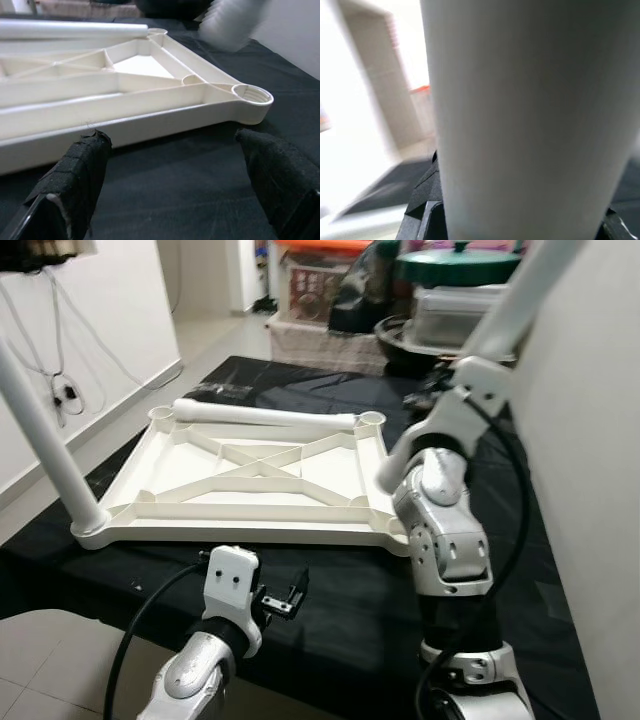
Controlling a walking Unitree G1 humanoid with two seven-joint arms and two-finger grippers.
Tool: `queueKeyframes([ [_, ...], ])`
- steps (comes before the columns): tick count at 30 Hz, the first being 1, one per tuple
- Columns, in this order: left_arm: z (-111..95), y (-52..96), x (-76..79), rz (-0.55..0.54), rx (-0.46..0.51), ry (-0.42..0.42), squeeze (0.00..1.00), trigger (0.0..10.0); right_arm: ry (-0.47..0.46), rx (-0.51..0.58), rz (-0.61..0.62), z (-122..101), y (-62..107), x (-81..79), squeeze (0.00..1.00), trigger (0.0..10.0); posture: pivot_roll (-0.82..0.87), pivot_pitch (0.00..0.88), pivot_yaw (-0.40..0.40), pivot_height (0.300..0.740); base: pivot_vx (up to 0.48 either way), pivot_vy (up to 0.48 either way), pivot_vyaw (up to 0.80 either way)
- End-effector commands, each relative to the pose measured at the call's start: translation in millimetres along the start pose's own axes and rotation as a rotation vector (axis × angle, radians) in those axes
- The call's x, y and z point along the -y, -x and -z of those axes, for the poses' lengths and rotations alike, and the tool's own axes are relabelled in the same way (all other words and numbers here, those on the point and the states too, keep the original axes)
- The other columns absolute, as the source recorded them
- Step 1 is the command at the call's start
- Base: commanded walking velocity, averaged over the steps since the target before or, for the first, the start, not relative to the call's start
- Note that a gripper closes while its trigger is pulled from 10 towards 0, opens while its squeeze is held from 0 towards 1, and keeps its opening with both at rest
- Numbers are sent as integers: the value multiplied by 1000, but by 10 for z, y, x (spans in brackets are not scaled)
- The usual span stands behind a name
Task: Building children table
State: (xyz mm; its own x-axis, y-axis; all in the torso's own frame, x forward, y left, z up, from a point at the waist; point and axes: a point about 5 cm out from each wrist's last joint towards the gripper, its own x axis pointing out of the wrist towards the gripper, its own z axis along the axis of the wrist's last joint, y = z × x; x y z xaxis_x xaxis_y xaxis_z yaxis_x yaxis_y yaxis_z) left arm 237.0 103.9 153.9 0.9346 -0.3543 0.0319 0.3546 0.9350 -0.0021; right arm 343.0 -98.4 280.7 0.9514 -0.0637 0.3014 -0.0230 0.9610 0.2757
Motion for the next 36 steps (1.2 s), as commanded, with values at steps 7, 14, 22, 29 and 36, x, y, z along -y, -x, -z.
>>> queueKeyframes([
  [7, -17, -103, -86, -35, -23, -179, 1000, 10000, -84, -126, -287, 170, 120, -109, 0, 10000, 41, 0, -38, 740, 0, 0, 0],
  [14, 4, -161, -140, -31, -54, -210, 0, 10000, -149, -195, -507, 209, 262, -173, 0, 10000, 35, 0, -32, 740, 0, 0, 0],
  [22, 35, -176, -117, 0, -58, -201, 0, 10000, -206, -269, -697, 265, 455, -233, 0, 10000, 32, 0, -32, 740, 0, 0, 0],
  [29, 66, -182, -54, 26, -61, -183, 0, 10000, -248, -326, -804, 301, 612, -325, 0, 10000, 30, 1, -32, 740, 0, 0, 0],
  [36, 88, -191, -53, 32, -64, -175, 0, 10000, -274, -348, -858, 293, 690, -384, 0, 10000, 26, 6, -29, 740, 0, 0, 0],
])
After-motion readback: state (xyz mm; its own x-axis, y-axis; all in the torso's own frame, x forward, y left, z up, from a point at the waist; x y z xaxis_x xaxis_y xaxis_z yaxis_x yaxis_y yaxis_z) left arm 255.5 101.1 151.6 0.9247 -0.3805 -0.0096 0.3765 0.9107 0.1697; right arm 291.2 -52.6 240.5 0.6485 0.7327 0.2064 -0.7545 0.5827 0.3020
